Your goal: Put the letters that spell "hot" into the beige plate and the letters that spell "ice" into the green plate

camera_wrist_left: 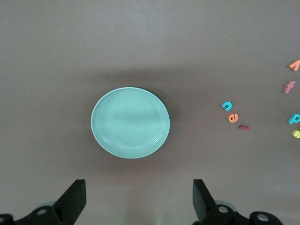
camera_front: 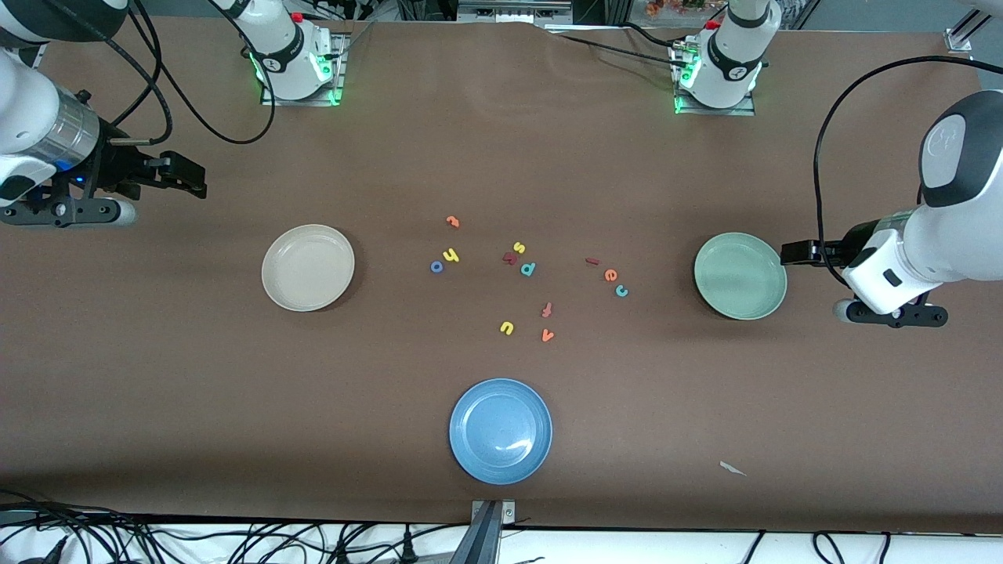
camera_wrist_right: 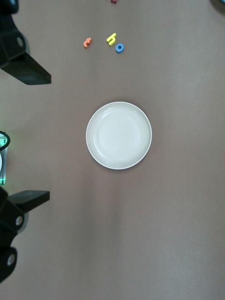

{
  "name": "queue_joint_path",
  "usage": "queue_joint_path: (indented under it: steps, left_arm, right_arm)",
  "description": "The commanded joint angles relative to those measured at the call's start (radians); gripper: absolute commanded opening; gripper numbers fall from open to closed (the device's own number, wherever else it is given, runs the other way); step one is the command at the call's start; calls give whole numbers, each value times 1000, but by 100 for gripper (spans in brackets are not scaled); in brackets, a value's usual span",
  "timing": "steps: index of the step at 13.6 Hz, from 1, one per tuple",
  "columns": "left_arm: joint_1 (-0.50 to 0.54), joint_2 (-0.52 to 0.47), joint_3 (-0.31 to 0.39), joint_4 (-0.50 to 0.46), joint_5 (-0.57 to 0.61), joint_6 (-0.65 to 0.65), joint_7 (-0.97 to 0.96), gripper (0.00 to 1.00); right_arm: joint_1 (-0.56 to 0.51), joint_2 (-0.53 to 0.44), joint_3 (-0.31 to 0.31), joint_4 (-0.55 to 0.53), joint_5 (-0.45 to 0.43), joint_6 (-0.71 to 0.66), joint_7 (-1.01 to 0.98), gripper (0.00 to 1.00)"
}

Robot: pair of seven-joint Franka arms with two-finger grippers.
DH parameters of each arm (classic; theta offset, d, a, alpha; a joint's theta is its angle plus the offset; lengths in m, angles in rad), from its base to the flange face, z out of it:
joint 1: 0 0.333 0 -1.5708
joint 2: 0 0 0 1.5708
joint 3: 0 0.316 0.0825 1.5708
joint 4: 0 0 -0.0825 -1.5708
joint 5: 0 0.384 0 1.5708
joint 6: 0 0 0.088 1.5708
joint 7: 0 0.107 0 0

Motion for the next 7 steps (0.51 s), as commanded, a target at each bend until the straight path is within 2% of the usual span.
queue_joint_path:
  steps: [1, 7]
  left_arm:
    - [0, -7, -4, -11, 23, 4, 5, 100]
    - [0, -7, -4, -11, 21, 2, 4, 100]
  right_arm:
    - [2, -1, 3, 7, 15, -28, 9, 100]
    - [2, -2, 3, 6, 15, -32, -5, 100]
